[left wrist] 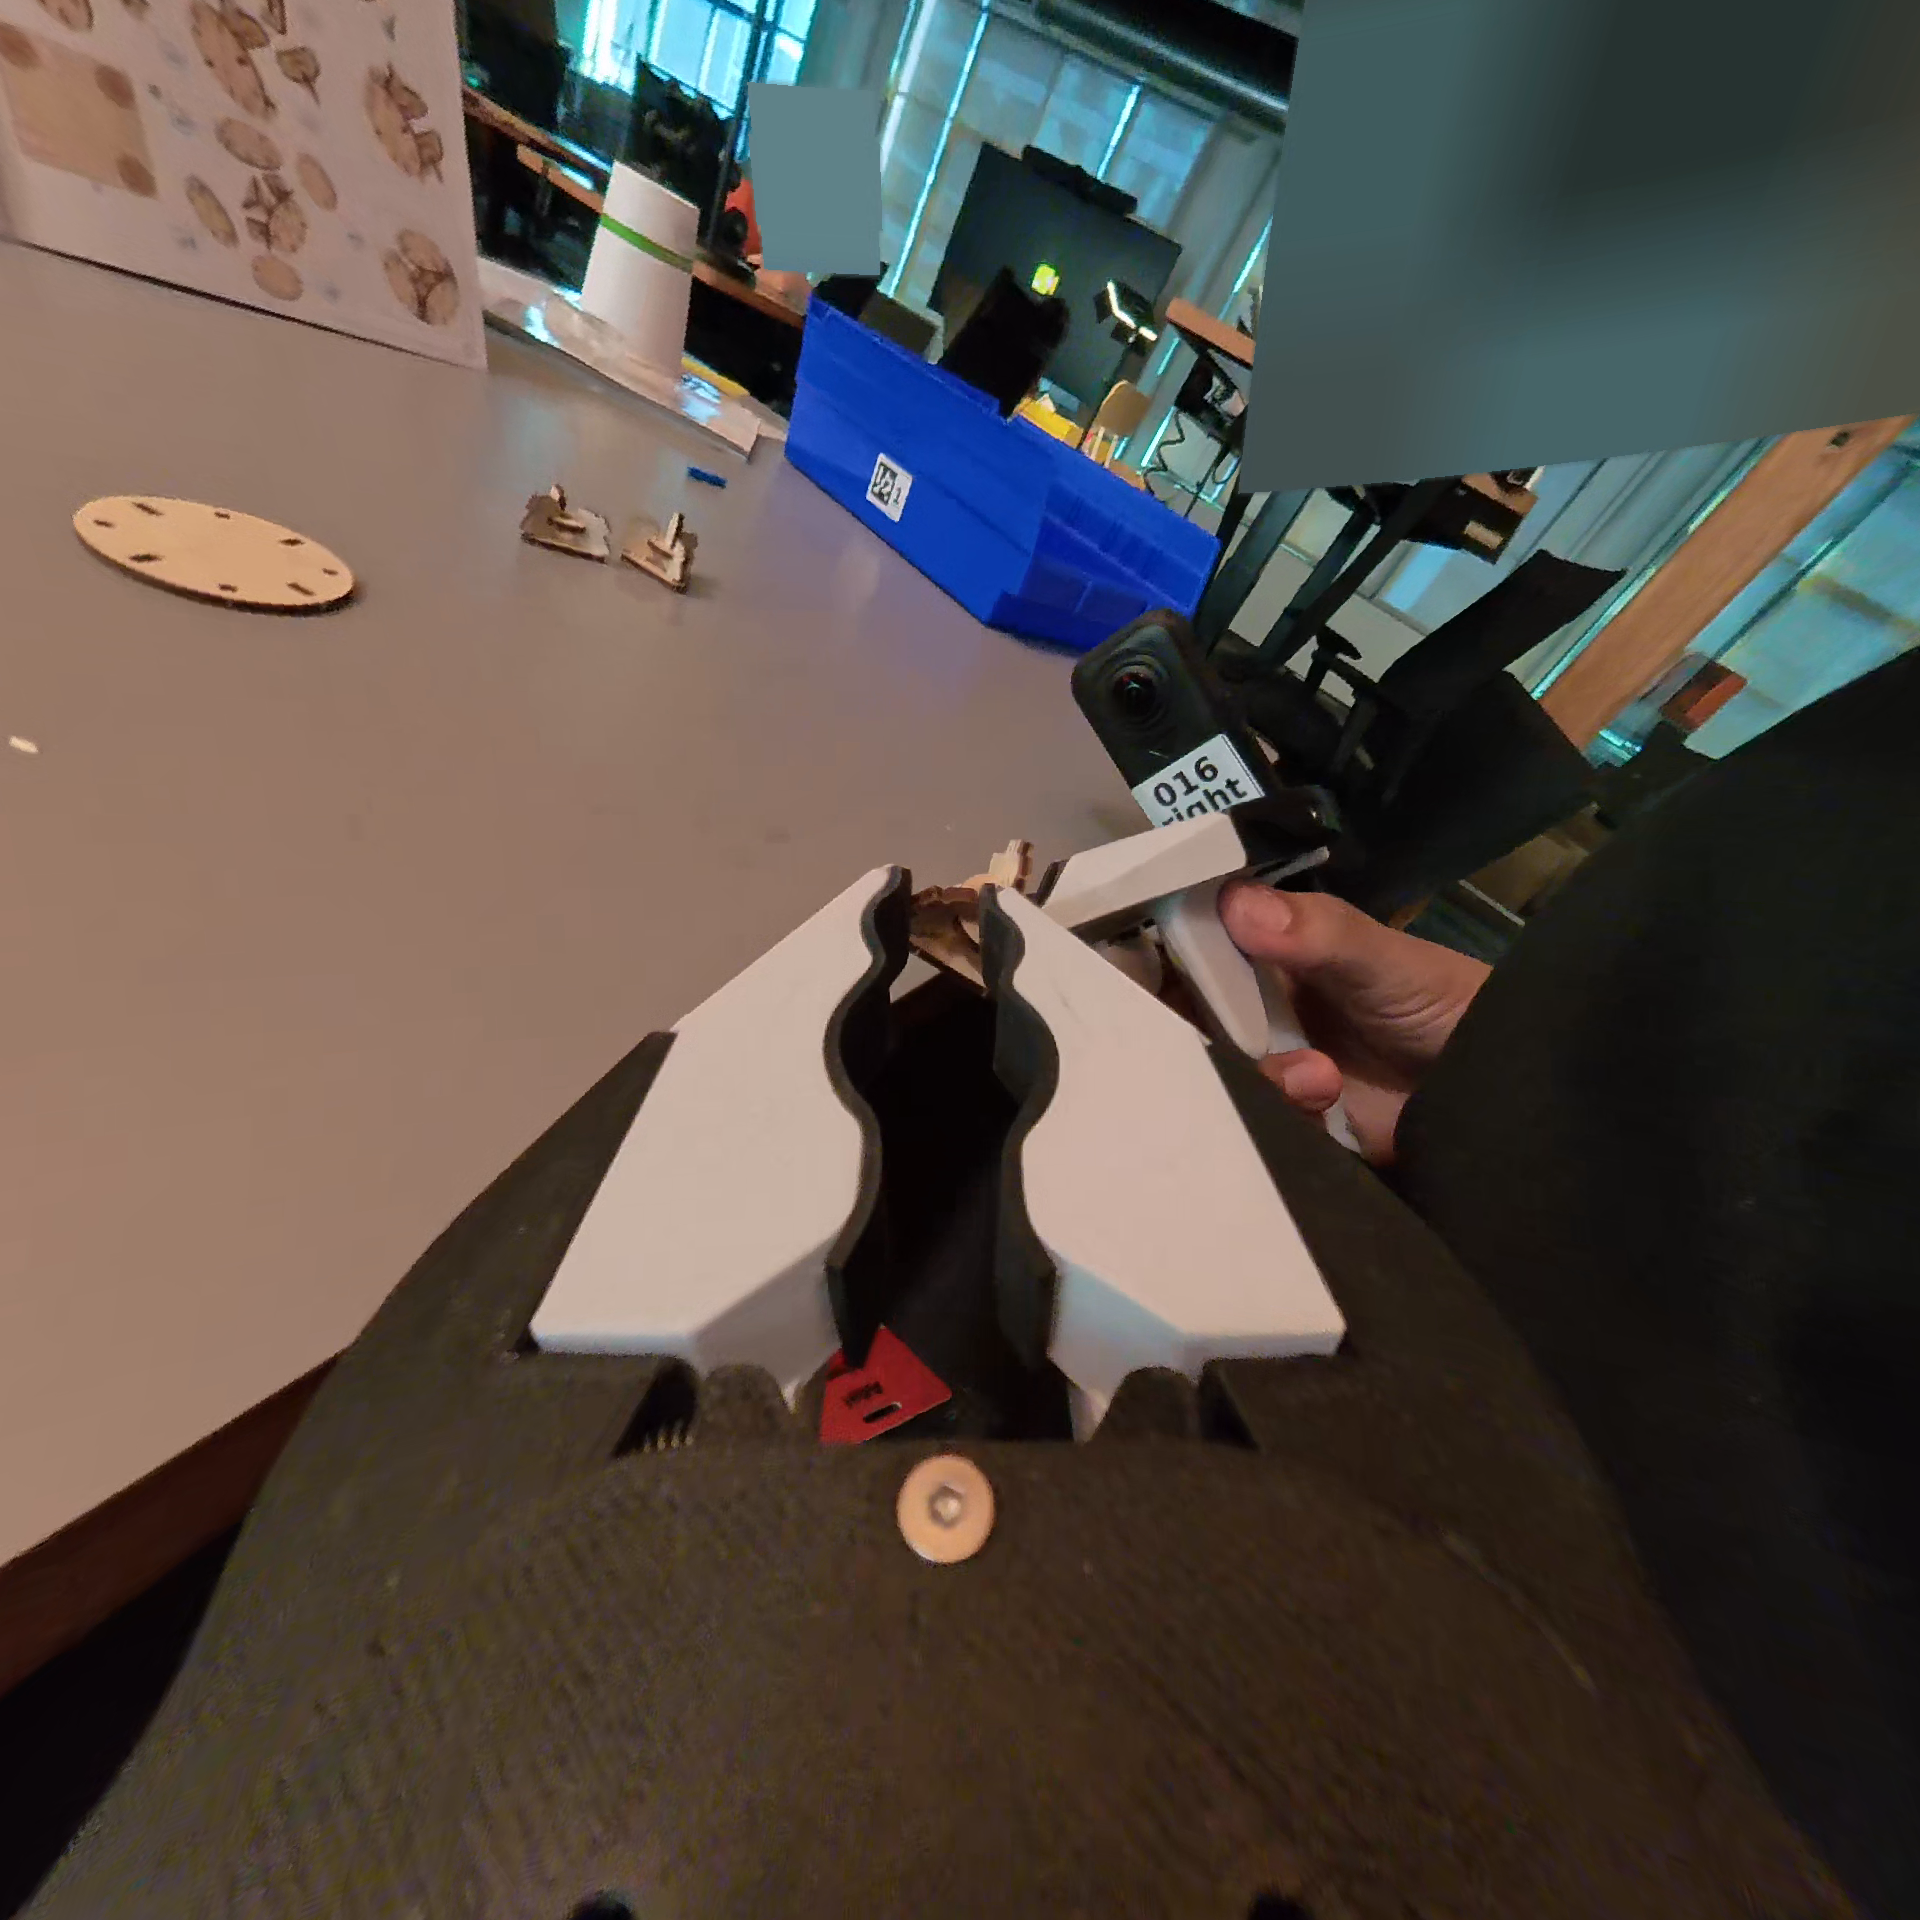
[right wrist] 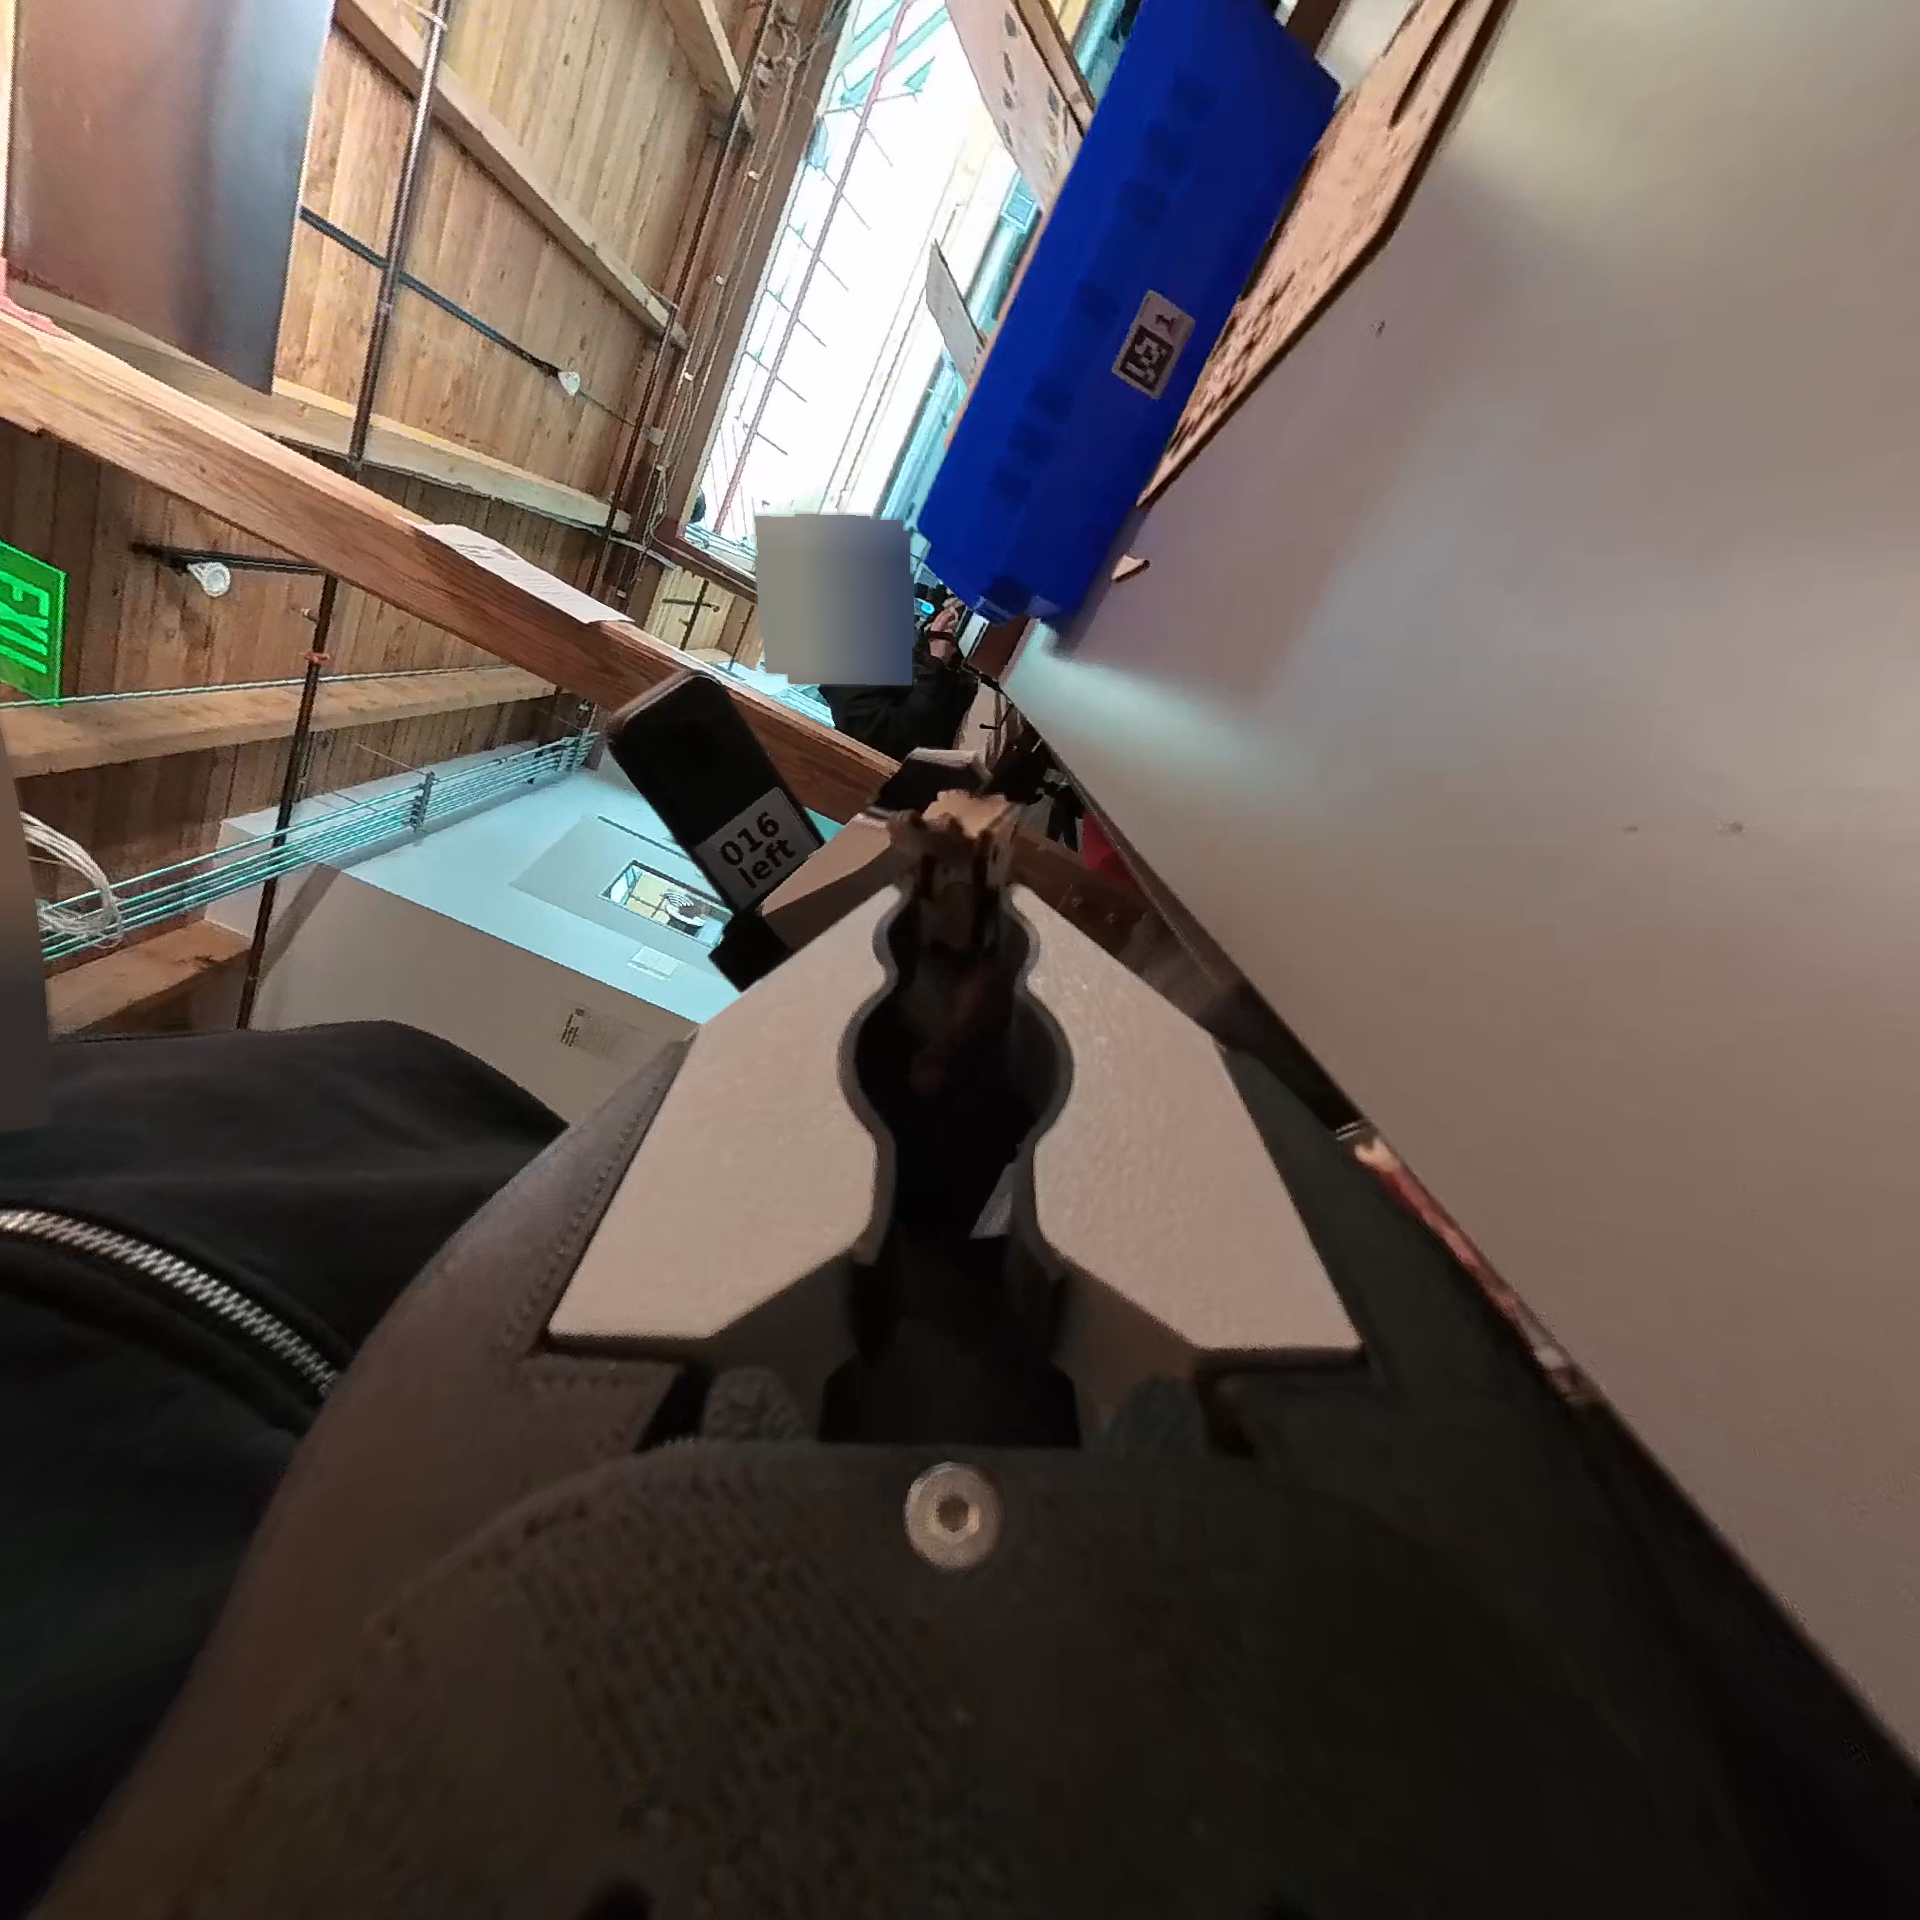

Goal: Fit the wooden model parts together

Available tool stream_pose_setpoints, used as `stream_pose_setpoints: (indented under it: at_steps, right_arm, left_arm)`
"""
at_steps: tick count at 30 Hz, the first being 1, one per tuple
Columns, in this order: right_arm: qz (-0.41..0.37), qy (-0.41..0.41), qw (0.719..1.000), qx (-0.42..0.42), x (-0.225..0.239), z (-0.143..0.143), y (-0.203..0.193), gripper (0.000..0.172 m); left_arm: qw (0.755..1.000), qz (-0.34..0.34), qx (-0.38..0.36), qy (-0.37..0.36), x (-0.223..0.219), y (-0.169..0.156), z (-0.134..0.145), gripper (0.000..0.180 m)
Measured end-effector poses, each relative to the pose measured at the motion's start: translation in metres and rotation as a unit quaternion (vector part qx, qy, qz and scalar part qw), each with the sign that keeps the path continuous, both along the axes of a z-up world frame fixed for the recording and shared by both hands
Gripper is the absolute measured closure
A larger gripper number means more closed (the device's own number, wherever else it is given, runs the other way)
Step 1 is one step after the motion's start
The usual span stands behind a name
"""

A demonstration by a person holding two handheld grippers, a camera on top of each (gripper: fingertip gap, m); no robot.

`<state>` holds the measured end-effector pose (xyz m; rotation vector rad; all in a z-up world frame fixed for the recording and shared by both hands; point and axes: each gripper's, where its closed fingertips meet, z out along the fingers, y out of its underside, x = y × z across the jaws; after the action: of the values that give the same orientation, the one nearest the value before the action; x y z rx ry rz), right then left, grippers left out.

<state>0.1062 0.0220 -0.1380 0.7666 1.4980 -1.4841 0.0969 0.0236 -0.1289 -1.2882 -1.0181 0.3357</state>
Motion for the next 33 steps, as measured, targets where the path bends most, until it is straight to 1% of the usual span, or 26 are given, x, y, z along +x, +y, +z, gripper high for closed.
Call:
stream_pose_setpoints:
  at_steps: [2, 6, 8, 12, 13, 14, 16, 19, 21, 24, 26, 30, 31, 33]
  right_arm:
    - [-0.001, 0.001, 1.0, -0.006, 0.0, 0.002, 0.001, 0.157]
    - [-0.001, 0.004, 1.0, -0.009, 0.001, 0.004, 0.004, 0.159]
    - [-0.003, 0.015, 1.0, -0.013, 0.0, 0.007, 0.006, 0.159]
    - [-0.004, 0.06, 0.997, -0.046, -0.003, 0.025, 0.011, 0.159]
    - [0.006, 0.075, 0.996, -0.056, -0.001, 0.03, 0.012, 0.159]
    - [0.017, 0.093, 0.994, -0.062, 0.002, 0.034, 0.012, 0.159]
    - [0.026, 0.131, 0.988, -0.073, 0.005, 0.042, 0.012, 0.159]
    - [0.045, 0.187, 0.979, -0.072, 0.011, 0.048, 0.011, 0.16]
    - [0.056, 0.21, 0.973, -0.073, 0.016, 0.05, 0.011, 0.159]
    - [0.063, 0.226, 0.969, -0.076, 0.017, 0.052, 0.011, 0.159]
    - [0.071, 0.229, 0.968, -0.075, 0.018, 0.052, 0.011, 0.159]
    - [0.085, 0.239, 0.965, -0.063, 0.018, 0.048, 0.009, 0.159]
    - [0.082, 0.242, 0.965, -0.061, 0.016, 0.048, 0.009, 0.157]
    - [0.069, 0.245, 0.965, -0.065, 0.012, 0.05, 0.009, 0.146]
  left_arm:
    - [1.0, -0.003, -0.007, 0.003, 0.001, 0.003, 0.001, 0.17]
    - [1.0, -0.003, -0.024, 0.009, 0.002, 0.007, 0.003, 0.169]
    - [1.0, -0.004, -0.019, 0.016, 0.003, 0.007, 0.007, 0.168]
    - [0.999, 0.011, 0.011, 0.032, 0.002, 0.001, 0.019, 0.142]
    - [0.999, 0.0, 0.026, 0.029, 0.003, 0.003, 0.02, 0.141]
    - [0.998, -0.016, 0.047, 0.025, 0.004, 0.006, 0.022, 0.142]
    - [0.992, -0.049, 0.117, 0.023, 0.007, 0.01, 0.031, 0.145]
    - [0.97, -0.105, 0.217, 0.021, 0.014, 0.012, 0.044, 0.147]
    - [0.958, -0.132, 0.253, 0.014, 0.018, 0.015, 0.046, 0.151]
    - [0.945, -0.167, 0.28, 0.012, 0.023, 0.019, 0.049, 0.164]
    - [0.941, -0.174, 0.289, 0.009, 0.024, 0.018, 0.049, 0.164]
    - [0.942, -0.172, 0.287, 0.004, 0.023, 0.016, 0.046, 0.164]
    - [0.942, -0.169, 0.289, 0.007, 0.023, 0.015, 0.047, 0.164]
    - [0.942, -0.159, 0.297, 0.015, 0.022, 0.01, 0.049, 0.164]
